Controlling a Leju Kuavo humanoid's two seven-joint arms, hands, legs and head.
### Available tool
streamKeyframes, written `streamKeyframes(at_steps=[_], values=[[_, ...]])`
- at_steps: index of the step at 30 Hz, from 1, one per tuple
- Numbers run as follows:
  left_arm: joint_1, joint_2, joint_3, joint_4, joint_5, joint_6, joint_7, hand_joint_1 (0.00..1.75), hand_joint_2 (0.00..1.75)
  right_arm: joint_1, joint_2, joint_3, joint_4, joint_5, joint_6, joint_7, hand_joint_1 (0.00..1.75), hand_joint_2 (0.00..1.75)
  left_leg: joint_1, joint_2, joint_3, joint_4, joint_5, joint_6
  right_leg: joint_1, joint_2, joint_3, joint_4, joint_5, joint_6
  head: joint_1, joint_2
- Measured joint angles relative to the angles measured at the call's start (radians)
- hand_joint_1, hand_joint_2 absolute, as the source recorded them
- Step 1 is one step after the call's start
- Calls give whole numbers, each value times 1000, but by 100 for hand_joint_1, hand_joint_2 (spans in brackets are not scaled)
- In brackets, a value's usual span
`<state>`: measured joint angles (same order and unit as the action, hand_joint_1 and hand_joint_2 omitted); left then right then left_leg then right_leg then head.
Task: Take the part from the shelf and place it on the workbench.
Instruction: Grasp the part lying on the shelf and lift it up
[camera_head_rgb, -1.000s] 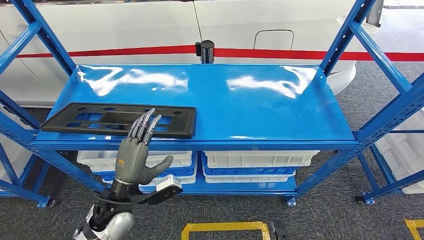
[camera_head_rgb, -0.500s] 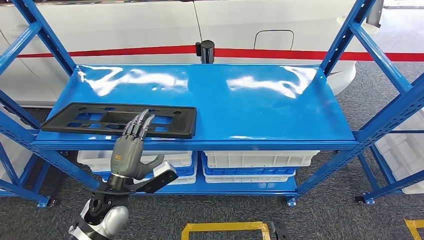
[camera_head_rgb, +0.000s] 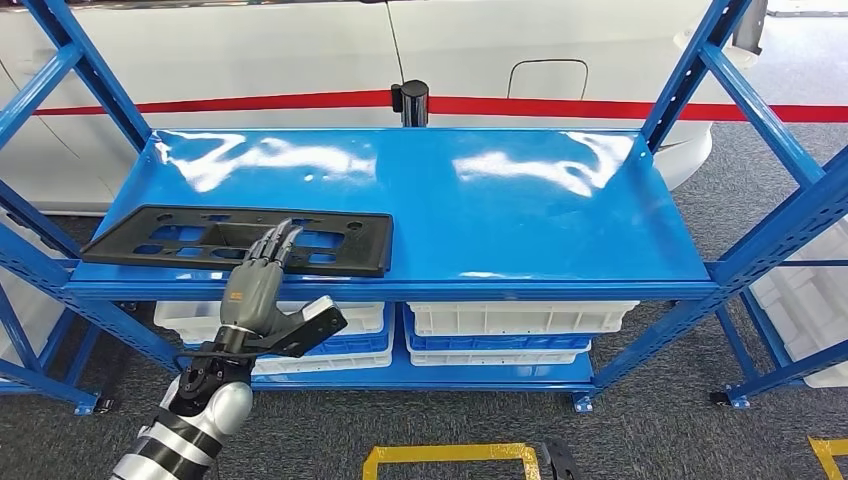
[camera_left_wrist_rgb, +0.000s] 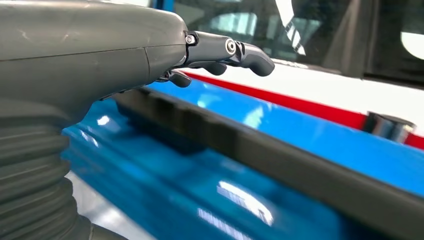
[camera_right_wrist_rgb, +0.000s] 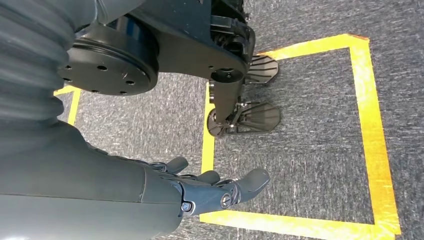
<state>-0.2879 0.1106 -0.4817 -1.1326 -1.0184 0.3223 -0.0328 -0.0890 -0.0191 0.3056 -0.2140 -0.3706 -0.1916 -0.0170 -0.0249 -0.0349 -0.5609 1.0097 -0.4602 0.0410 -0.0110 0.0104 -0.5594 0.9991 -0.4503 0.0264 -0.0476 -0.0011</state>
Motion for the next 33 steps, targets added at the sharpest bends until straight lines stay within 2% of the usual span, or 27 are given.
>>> streamKeyframes(at_steps=[8, 10, 12, 14, 23, 33], values=[[-113, -7, 10, 172, -73, 103, 17, 0, 175, -2, 0, 0, 0, 27, 5, 9, 0, 175, 0, 0, 0, 0, 1, 0, 0, 0, 0, 0, 0, 0, 0, 0], [-150, -15, 11, 228, -84, 119, 24, 7, 175, -3, 0, 0, 0, 35, 6, 15, 0, 175, 0, 0, 0, 0, 1, 0, 0, 0, 0, 0, 0, 0, 0, 0], [-186, -26, 13, 285, -85, 125, 27, 94, 175, -5, 0, 0, 0, 42, 7, 21, 0, 175, 0, 0, 0, 0, 1, 0, 0, 0, 1, 0, 0, 0, 0, 0], [-216, -38, 16, 337, -77, 120, 26, 175, 175, -7, 0, 0, 0, 46, 9, 24, 0, 175, 0, 0, 0, 0, 1, 0, 0, 0, 1, 0, 0, 0, 0, 0], [-288, -76, 40, 507, -47, 146, 14, 175, 175, -13, 0, 1, 0, 58, 11, 33, 0, 175, 0, 0, 0, 0, 1, 0, 0, 0, 1, 0, 0, 0, 0, 0], [-314, -88, 47, 566, -47, 209, -23, 175, 175, -16, 1, -1, -2, 73, 7, 33, 0, 175, 0, 0, 1, 0, 1, 0, 0, 0, 1, 0, 0, 0, 0, 0]])
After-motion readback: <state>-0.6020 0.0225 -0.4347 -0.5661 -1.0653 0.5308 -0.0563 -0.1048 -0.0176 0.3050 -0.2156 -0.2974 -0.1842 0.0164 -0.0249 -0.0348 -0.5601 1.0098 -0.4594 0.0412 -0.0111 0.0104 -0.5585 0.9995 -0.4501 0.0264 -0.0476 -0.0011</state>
